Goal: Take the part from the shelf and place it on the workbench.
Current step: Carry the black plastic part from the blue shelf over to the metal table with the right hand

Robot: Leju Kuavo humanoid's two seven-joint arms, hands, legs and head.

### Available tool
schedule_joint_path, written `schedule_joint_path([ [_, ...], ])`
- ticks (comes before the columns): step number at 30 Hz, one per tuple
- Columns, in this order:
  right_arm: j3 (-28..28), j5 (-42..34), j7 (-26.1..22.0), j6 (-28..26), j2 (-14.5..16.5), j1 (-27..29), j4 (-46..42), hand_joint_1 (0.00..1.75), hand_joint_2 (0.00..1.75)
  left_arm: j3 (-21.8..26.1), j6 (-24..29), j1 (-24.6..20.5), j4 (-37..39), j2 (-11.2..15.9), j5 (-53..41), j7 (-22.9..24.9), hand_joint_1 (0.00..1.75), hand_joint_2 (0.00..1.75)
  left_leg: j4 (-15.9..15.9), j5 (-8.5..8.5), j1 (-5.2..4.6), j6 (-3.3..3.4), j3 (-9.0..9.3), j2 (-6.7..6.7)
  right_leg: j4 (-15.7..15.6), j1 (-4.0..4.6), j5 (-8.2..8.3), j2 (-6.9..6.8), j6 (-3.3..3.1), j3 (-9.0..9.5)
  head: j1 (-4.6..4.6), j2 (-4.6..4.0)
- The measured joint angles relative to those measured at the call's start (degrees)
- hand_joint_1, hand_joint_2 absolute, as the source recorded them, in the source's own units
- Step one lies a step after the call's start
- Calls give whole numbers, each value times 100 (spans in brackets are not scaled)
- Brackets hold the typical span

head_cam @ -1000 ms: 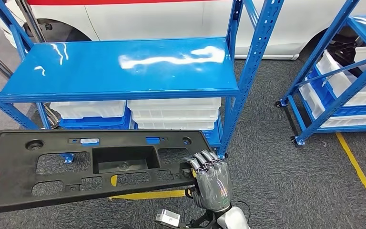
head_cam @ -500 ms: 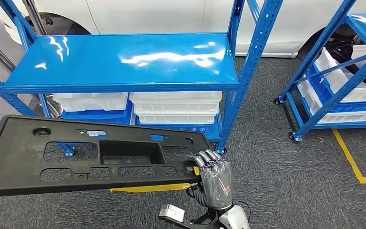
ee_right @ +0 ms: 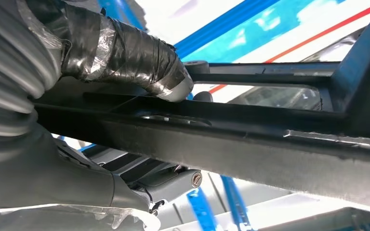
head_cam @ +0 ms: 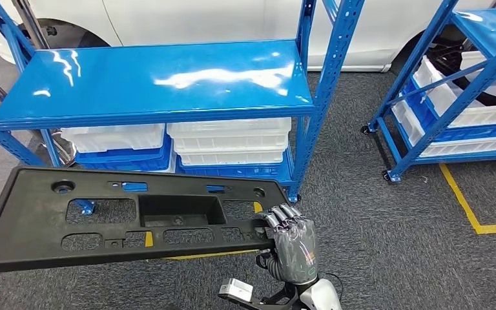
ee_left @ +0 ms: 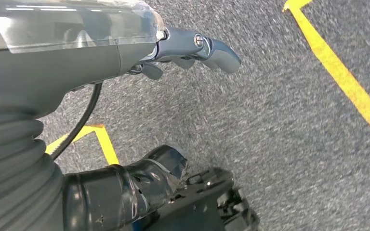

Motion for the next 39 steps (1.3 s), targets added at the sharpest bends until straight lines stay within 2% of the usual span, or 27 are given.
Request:
schedule_joint_path([
  [2, 0, -11, 3, 1, -4, 0, 0, 175, 175, 0, 3, 0, 0, 0, -7, 7, 0, 175, 187, -169, 5, -51, -70, -66, -55, -43, 38, 57, -53, 11, -3, 0],
  [3, 0, -20, 4, 2, -4, 0, 1, 175, 175, 0, 4, 0, 0, 0, -10, 9, 0, 175, 438, -338, 13, -75, -175, -136, -74, -60, 54, 81, -74, 17, -4, 0],
  [5, 0, -52, 7, 9, -4, -2, 12, 175, 175, 0, 7, 4, 0, -1, -10, 13, 0, 175, 1196, -704, 38, -112, -499, -244, -69, -65, 64, 138, -91, 3, -6, 0],
  [6, 0, -74, 9, 15, -5, -1, 24, 175, 175, 0, 9, 11, 0, -1, -10, 16, 0, 175, 1496, -788, 50, -129, -636, -262, -59, -67, 65, 177, -92, -4, -6, 0],
  [7, 0, -96, 10, 23, -5, -1, 40, 175, 175, 0, 13, 18, 0, 0, -10, 19, 0, 175, 1615, -762, 62, -141, -691, -269, -48, -70, 65, 219, -92, -8, -6, 0],
  [8, 0, -112, 11, 33, -6, -2, 57, 175, 175, 0, 16, 23, 0, 1, -10, 22, 0, 175, 1504, -624, 76, -151, -642, -276, -35, -74, 64, 265, -90, -10, -6, 0],
  [10, 0, -127, 11, 50, -7, -3, 78, 175, 175, 0, 21, 26, 0, 1, -15, 27, 0, 175, 790, -222, 112, -159, -315, -366, -4, -82, 59, 357, -75, -14, -5, 0],
  [11, 0, -129, 11, 56, -6, -7, 83, 175, 175, 0, 22, 27, 0, 1, -18, 28, 0, 175, 427, -93, 124, -156, -155, -437, 22, -78, 57, 404, -54, -29, -4, 0],
  [13, 0, -134, 11, 58, -5, -13, 86, 175, 175, -1, 22, 25, 0, 1, -22, 32, 0, 175, 79, -31, 123, -137, -12, -537, 48, -77, 76, 476, 16, -79, -4, 0],
  [15, 0, -142, 11, 57, -7, -10, 92, 175, 175, 0, 22, 20, 0, 0, -21, 36, 0, 175, 44, -6, 117, -80, -14, -488, 44, -87, 104, 523, 90, -118, -4, 0],
  [16, 0, -145, 11, 56, -10, -6, 95, 175, 175, 1, 22, 20, 0, -1, -19, 37, 0, 175, 19, 20, 122, -38, -12, -451, 79, -89, 74, 501, 114, -141, -3, 0],
  [18, 1, -148, 11, 54, -16, -3, 98, 175, 175, 1, 22, 22, 0, -3, -12, 37, 0, 175, -32, 69, 138, 40, -13, -368, 435, -88, -173, 379, 153, -300, 2, 0],
  [20, 1, -151, 11, 53, -19, 1, 103, 175, 175, 0, 21, 26, 0, -3, -13, 35, 0, 175, -34, 77, 121, 67, -29, -285, 1168, -91, -558, 265, 185, -619, 4, 0],
  [21, 1, -155, 11, 52, -21, 6, 109, 175, 175, 1, 20, 30, 0, -2, -13, 35, 0, 175, -29, 76, 113, 71, -35, -238, 1485, -94, -675, 246, 199, -754, 4, 0],
  [22, 0, -160, 11, 53, -23, 12, 116, 175, 175, 1, 20, 32, 0, -1, -13, 35, 0, 175, -23, 74, 107, 75, -39, -190, 1630, -98, -688, 235, 206, -804, 3, 0],
  [23, 0, -165, 11, 53, -25, 16, 122, 175, 175, 1, 20, 31, 0, 1, -13, 35, 0, 175, -15, 71, 103, 74, -39, -145, 1538, -100, -587, 222, 203, -737, 4, 0],
  [24, 0, -169, 11, 53, -26, 19, 126, 175, 175, 1, 20, 27, 0, 1, -13, 35, 0, 175, -5, 65, 101, 70, -36, -106, 1232, -101, -410, 190, 191, -562, 4, 0],
  [26, 0, -170, 11, 52, -26, 17, 127, 175, 175, 0, 20, 18, 0, 1, -16, 35, 0, 175, 20, 44, 85, 45, -34, -45, 424, -68, -119, 22, 142, -136, 4, 0],
  [28, 0, -172, 11, 52, -26, 15, 127, 175, 175, 0, 20, 17, 0, 1, -19, 35, 0, 175, 30, 35, 61, 1, -38, 3, 42, -23, -52, -85, 90, 40, 2, 0],
  [30, 0, -174, 11, 52, -27, 17, 127, 175, 175, 0, 20, 16, 0, 1, -19, 35, 0, 175, 15, 40, 48, -52, -27, 64, 17, -16, -34, -19, 44, 26, 0, 0],
  [32, 0, -174, 10, 52, -26, 16, 126, 175, 175, 0, 20, 15, 0, 1, -19, 34, 0, 175, 127, -80, 57, -110, -59, 13, -31, -46, 8, 55, -21, 34, -1, 0],
  [33, 0, -173, 10, 52, -24, 14, 126, 175, 175, 0, 20, 16, 0, 1, -19, 33, 0, 175, 337, -230, 63, -134, -144, -64, -53, -64, 30, 88, -55, 37, -2, 0],
  [35, 1, -173, 10, 52, -21, 13, 127, 175, 175, 0, 20, 22, 0, 1, -19, 31, 0, 175, 1068, -626, 77, -165, -465, -228, -57, -69, 51, 157, -93, 22, -5, 0],
  [36, 1, -173, 10, 52, -21, 15, 128, 175, 175, 0, 20, 29, 0, 1, -19, 31, 0, 175, 1430, -758, 81, -176, -627, -260, -51, -65, 55, 201, -98, 11, -5, 0],
  [37, 1, -173, 11, 52, -21, 18, 129, 175, 175, 1, 20, 35, 0, 1, -17, 32, 0, 175, 1642, -794, 84, -181, -722, -273, -45, -63, 57, 247, -101, 4, -5, 0],
  [38, 1, -174, 11, 52, -22, 19, 130, 175, 175, 1, 20, 40, 0, 2, -16, 33, 0, 175, 1632, -713, 85, -181, -713, -278, -35, -62, 57, 298, -101, 0, -5, 0],
  [39, 0, -174, 11, 52, -21, 20, 129, 175, 175, 2, 20, 43, 0, 2, -14, 34, 0, 175, 1381, -530, 88, -174, -590, -289, -23, -65, 57, 350, -99, 2, -6, 0],
])
